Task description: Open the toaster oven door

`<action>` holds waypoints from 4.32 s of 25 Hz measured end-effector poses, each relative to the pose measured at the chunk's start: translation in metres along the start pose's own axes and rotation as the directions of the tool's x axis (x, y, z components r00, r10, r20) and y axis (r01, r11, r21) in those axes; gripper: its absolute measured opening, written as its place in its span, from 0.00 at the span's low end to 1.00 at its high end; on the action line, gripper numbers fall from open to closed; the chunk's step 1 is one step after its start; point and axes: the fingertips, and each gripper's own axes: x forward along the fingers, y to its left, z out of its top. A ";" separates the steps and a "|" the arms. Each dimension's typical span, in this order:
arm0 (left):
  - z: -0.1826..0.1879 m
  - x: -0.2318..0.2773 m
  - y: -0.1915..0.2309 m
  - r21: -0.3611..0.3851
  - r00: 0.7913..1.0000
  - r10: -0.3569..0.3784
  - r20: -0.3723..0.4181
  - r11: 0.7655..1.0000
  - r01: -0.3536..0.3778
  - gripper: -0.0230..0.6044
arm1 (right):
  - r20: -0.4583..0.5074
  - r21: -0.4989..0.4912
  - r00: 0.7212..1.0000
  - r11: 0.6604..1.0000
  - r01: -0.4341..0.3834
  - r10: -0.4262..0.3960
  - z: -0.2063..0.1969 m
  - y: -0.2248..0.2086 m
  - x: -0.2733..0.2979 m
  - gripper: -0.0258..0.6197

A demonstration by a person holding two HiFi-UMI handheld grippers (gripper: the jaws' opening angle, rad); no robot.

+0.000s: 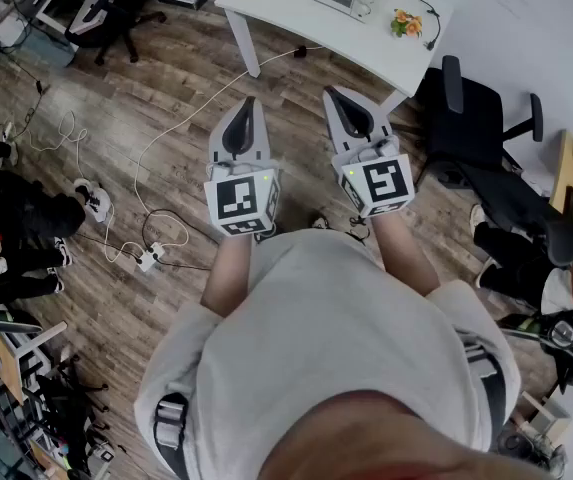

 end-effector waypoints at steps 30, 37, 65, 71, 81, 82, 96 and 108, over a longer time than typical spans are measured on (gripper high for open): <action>-0.054 -0.048 0.056 -0.025 0.991 -0.086 -0.099 0.996 0.083 0.12 | -0.115 0.020 0.993 1.000 -0.023 0.025 -0.047 0.085 0.013 0.12; -0.070 -0.059 0.098 -0.054 0.991 -0.080 -0.109 0.996 0.075 0.12 | -0.133 0.020 0.991 1.000 -0.011 0.014 -0.056 0.112 0.030 0.13; -0.082 0.160 0.123 -0.078 0.972 -0.159 -0.172 0.986 0.147 0.12 | -0.163 0.074 0.987 0.997 0.002 0.010 -0.096 -0.035 0.193 0.13; -0.087 0.209 0.112 -0.087 0.962 -0.185 -0.203 0.982 0.170 0.12 | -0.171 0.101 0.985 0.994 0.027 -0.009 -0.107 -0.081 0.212 0.14; -0.097 0.270 0.115 -0.078 0.954 -0.185 -0.236 0.982 0.172 0.12 | -0.168 0.150 0.985 0.987 0.061 -0.035 -0.126 -0.137 0.247 0.14; -0.097 0.275 0.117 -0.076 0.953 -0.184 -0.241 0.982 0.170 0.12 | -0.175 0.157 0.984 0.985 0.063 -0.035 -0.129 -0.141 0.250 0.14; -0.101 0.378 0.159 -0.081 0.923 -0.295 -0.247 0.956 0.284 0.12 | -0.224 0.155 0.960 0.966 0.206 -0.169 -0.155 -0.193 0.316 0.16; -0.100 0.490 0.182 -0.102 0.817 -0.514 -0.262 0.857 0.506 0.12 | -0.311 0.139 0.866 0.883 0.448 -0.391 -0.170 -0.233 0.367 0.16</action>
